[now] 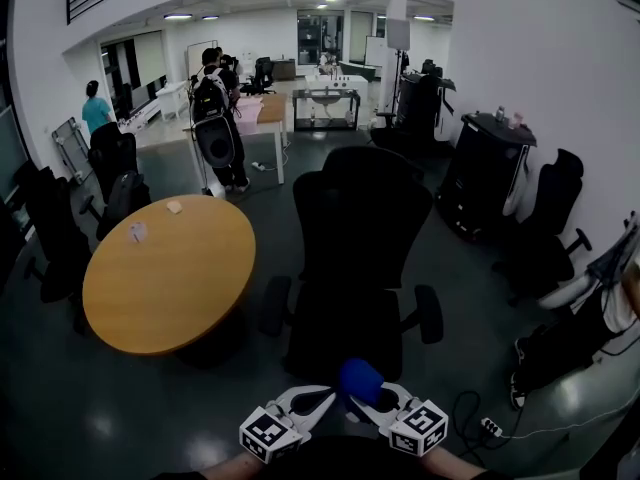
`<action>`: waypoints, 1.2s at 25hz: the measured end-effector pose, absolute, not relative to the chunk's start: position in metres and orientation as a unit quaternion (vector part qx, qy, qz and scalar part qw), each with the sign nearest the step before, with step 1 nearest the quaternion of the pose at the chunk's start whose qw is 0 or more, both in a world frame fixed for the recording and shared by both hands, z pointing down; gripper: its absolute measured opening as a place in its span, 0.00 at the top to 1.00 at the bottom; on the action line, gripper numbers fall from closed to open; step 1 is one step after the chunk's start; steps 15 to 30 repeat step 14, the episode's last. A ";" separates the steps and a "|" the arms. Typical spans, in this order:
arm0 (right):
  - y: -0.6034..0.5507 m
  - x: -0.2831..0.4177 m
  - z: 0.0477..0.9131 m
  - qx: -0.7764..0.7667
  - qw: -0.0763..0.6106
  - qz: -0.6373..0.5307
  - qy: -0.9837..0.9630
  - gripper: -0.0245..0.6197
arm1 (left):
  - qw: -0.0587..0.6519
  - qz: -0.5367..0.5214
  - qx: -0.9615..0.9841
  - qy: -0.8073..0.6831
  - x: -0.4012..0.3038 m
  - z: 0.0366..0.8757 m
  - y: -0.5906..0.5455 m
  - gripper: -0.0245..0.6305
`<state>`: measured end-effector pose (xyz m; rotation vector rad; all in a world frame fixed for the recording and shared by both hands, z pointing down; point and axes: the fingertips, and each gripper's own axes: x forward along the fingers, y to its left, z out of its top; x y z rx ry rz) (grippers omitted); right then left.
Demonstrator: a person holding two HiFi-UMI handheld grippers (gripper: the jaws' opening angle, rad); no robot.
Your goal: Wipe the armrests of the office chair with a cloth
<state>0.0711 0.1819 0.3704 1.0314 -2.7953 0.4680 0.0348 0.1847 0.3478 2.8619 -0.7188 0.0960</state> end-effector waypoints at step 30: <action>0.186 0.076 0.368 0.329 0.064 0.150 -0.930 0.79 | 0.090 0.030 0.963 -0.252 0.041 0.345 0.189 0.94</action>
